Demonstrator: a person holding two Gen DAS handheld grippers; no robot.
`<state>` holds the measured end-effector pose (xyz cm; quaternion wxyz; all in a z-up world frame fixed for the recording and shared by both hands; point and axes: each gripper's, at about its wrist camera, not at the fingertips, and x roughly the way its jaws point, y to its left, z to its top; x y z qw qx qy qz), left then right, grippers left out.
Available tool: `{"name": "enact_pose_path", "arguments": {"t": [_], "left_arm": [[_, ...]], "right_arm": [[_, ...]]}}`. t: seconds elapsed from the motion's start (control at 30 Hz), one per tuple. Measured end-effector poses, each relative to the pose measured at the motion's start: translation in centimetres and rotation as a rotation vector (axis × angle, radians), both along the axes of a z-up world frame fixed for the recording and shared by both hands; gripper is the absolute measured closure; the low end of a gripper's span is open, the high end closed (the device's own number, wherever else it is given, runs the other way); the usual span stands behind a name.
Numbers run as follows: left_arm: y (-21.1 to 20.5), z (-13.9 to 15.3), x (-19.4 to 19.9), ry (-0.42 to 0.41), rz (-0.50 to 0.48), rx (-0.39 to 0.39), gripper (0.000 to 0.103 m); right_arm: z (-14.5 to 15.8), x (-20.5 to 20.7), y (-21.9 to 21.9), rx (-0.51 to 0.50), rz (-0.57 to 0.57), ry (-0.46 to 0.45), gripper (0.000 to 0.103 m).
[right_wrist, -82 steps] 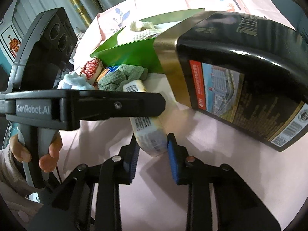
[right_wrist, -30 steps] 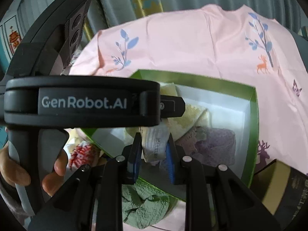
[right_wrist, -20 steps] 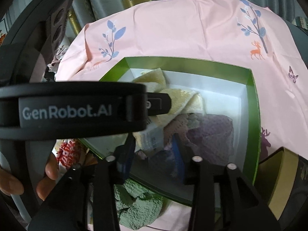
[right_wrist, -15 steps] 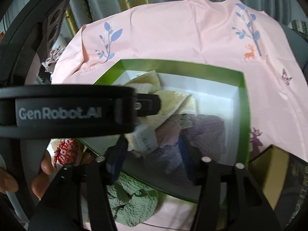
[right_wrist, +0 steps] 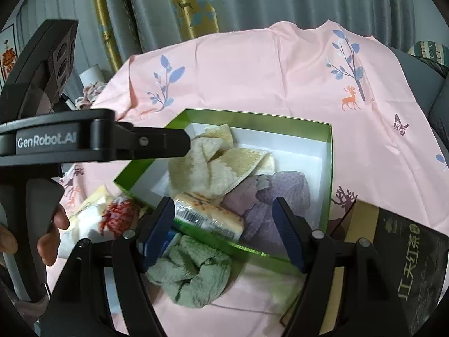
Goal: Organize soft objects
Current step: 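Lower the soap bar into the green box and open the left tool, then move the open left tool toward the blue plush bunny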
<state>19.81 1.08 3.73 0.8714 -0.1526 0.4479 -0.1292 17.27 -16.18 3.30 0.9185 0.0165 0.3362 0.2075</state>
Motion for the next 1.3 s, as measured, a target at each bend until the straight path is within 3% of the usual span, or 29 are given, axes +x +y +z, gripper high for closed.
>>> {"name": "enact_pose_path", "arguments": {"t": [0.1, 0.2, 0.37, 0.67, 0.8, 0.97, 1.3], "left_arm": [[0.9, 0.5, -1.7, -0.018, 0.002, -0.031, 0.011], [2.2, 0.9, -3.4, -0.026, 0.013, -0.053, 0.001], [5.2, 0.6, -6.6, -0.039, 0.067, -0.070, 0.001], [8.3, -2.2, -12.7, 0.025, 0.115, -0.091, 0.001], [8.7, -3.1, -14.8, 0.055, 0.124, -0.125, 0.001], [8.1, -3.1, -16.9, 0.051, 0.107, -0.121, 0.001], [6.4, -3.1, -18.1, 0.023, 0.054, -0.161, 0.001]], "right_arm": [[0.1, -1.3, -0.5, 0.051, 0.034, -0.012, 0.020], [-0.1, -2.5, -0.9, 0.076, 0.075, -0.010, 0.019], [-1.2, -4.6, -1.2, 0.092, 0.137, 0.006, 0.019], [-3.0, -8.1, -0.6, 0.122, 0.200, 0.085, 0.019], [-3.1, -9.4, -0.2, 0.137, 0.204, 0.109, 0.019], [-2.3, -11.6, 0.2, 0.127, 0.204, 0.073, 0.019], [-2.2, -14.2, 0.0, 0.109, 0.190, 0.062, 0.019]]}}
